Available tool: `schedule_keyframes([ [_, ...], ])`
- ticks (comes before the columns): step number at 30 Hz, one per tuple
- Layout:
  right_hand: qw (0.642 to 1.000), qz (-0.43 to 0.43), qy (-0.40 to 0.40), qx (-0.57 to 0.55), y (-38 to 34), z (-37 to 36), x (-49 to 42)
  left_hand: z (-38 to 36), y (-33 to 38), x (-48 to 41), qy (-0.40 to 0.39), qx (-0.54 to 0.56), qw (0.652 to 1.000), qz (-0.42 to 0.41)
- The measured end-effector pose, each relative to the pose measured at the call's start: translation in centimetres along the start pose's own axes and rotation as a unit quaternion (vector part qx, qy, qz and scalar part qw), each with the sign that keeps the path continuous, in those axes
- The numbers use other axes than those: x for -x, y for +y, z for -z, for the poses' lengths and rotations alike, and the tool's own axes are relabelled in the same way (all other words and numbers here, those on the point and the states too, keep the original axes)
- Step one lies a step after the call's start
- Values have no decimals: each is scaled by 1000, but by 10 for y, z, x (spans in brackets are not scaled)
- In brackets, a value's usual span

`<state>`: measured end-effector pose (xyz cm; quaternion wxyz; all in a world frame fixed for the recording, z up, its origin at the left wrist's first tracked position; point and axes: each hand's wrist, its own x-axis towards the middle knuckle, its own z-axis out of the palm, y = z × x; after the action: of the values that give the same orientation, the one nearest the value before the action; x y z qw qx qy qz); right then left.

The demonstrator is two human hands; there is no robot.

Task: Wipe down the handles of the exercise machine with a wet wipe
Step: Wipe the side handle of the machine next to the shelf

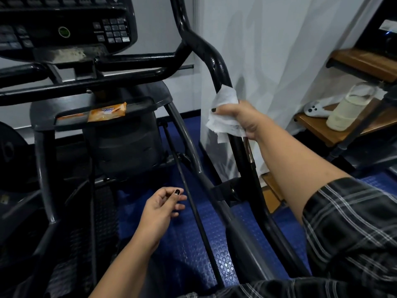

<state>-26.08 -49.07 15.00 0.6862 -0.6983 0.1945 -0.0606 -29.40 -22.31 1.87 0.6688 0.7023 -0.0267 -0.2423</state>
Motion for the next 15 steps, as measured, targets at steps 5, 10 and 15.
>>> schedule_keyframes([
  [5, 996, -19, 48, 68, 19, 0, 1, 1, 0, -3, -5, -8, 1000, 6],
  [10, 992, -24, 99, 73, 46, -1, 35, -3, 11, -11, -7, -13, 1000, -6],
  [15, 985, -64, 138, 86, 81, 2, 61, -10, 26, -26, -17, -21, 1000, -16],
])
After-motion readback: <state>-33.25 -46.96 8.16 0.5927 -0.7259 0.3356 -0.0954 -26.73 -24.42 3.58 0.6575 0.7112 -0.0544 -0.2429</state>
